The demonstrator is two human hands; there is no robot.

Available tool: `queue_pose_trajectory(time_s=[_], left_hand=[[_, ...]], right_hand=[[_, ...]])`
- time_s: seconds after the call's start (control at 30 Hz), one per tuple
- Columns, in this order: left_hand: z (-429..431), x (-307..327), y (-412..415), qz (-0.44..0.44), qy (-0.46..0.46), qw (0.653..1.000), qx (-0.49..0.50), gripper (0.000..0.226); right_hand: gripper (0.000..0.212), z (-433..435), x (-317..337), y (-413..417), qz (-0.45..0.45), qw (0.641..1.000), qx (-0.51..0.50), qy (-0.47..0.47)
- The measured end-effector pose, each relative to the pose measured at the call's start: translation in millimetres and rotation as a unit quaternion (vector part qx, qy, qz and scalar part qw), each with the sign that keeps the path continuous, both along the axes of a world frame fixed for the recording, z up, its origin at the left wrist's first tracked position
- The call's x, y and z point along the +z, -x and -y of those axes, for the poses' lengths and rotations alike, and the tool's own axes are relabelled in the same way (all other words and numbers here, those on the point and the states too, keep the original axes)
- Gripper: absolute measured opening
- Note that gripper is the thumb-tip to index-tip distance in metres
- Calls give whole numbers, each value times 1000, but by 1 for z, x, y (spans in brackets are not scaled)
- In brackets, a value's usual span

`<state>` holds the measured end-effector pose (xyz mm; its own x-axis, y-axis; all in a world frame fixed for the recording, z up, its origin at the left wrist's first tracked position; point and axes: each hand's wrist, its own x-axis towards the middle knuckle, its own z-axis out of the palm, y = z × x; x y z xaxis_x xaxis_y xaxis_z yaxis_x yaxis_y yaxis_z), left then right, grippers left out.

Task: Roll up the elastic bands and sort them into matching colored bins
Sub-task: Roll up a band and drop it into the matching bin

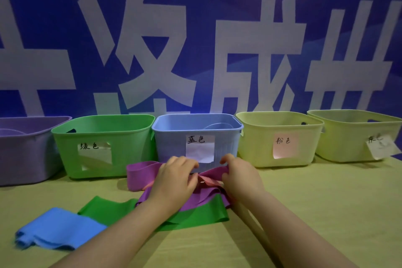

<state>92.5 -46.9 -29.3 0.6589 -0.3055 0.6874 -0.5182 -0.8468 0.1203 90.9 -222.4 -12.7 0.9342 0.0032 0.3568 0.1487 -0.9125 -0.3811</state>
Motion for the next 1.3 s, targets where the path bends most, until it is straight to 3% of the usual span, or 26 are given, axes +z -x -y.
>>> queue_pose_trajectory(time_s=[0.2, 0.43, 0.6, 0.7, 0.8, 0.9, 1.0, 1.17, 1.3], left_hand=[[1, 13, 11, -17, 15, 1000, 9, 41], [-2, 31, 29, 4, 28, 999, 30, 61], [-15, 54, 43, -39, 74, 995, 49, 35], [-28, 65, 44, 1, 112, 993, 46, 31], [-34, 71, 45, 51, 88, 992, 69, 38], [-31, 72, 52, 48, 67, 993, 86, 45], [-25, 65, 60, 36, 90, 994, 52, 33], [-12, 59, 78, -44, 129, 988, -71, 34], [-5, 60, 76, -50, 128, 989, -53, 38]], right_hand=[[34, -13, 31, 19, 54, 987, 72, -133], [39, -32, 68, 45, 56, 980, 136, -132], [39, -41, 89, 59, 54, 975, 168, -138], [40, -45, 97, 63, 51, 964, 166, -203], [38, -50, 100, 64, 4, 923, 169, -344], [34, -55, 97, 67, -82, 867, 169, -462], [25, -55, 89, 69, -116, 839, 161, -507], [13, -47, 80, 71, -146, 785, 166, -578], [10, -41, 83, 74, -152, 737, 190, -630]])
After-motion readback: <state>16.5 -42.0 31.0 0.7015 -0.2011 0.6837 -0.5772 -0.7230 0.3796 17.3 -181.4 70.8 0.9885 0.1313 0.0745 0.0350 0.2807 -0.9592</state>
